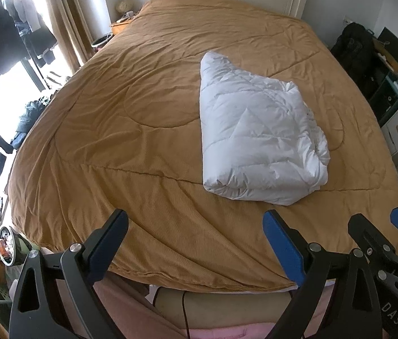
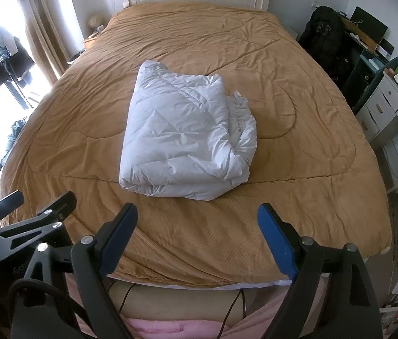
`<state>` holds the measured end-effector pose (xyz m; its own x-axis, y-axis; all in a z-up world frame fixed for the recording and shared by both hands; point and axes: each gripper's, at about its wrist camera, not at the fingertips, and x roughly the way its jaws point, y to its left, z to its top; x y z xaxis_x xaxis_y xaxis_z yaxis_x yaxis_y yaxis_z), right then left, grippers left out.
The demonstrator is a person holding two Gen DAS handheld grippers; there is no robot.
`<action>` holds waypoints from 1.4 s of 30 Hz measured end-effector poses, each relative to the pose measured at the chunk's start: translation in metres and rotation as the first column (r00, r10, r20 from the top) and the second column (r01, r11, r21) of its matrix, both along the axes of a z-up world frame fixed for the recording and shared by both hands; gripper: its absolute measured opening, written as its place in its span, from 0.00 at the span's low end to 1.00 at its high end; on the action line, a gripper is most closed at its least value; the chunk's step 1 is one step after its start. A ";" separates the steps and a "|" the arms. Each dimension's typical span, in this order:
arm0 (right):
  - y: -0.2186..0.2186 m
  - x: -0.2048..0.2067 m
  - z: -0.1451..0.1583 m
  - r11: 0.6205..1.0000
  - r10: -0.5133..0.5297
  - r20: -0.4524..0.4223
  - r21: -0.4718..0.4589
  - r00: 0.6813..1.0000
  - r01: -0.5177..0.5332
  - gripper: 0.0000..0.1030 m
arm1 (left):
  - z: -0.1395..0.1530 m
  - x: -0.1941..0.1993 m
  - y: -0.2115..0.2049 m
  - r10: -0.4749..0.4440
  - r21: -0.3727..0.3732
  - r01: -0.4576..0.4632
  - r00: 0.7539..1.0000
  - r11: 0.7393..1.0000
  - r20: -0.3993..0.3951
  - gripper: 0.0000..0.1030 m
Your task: Fold large clothes
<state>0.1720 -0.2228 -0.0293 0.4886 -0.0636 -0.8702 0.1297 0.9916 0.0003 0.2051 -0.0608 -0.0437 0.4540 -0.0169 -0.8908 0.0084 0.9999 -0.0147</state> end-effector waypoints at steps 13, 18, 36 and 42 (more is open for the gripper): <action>0.004 0.000 0.000 1.000 0.009 -0.015 -0.005 1.000 -0.009 0.84 | -0.005 0.001 -0.001 -0.006 -0.004 0.006 1.000 1.000 -0.017 0.94; 0.002 0.001 0.000 1.000 0.008 -0.015 -0.004 1.000 -0.008 0.84 | -0.006 0.001 -0.002 -0.008 -0.003 0.008 1.000 1.000 -0.022 0.94; 0.003 0.000 -0.001 1.000 0.005 -0.018 -0.007 1.000 -0.005 0.84 | -0.008 0.003 -0.001 -0.007 -0.004 0.007 0.999 1.000 -0.032 0.94; 0.002 0.001 -0.001 1.000 0.007 -0.020 -0.008 1.000 -0.007 0.84 | -0.010 0.003 0.000 -0.007 -0.006 0.007 0.999 1.000 -0.037 0.94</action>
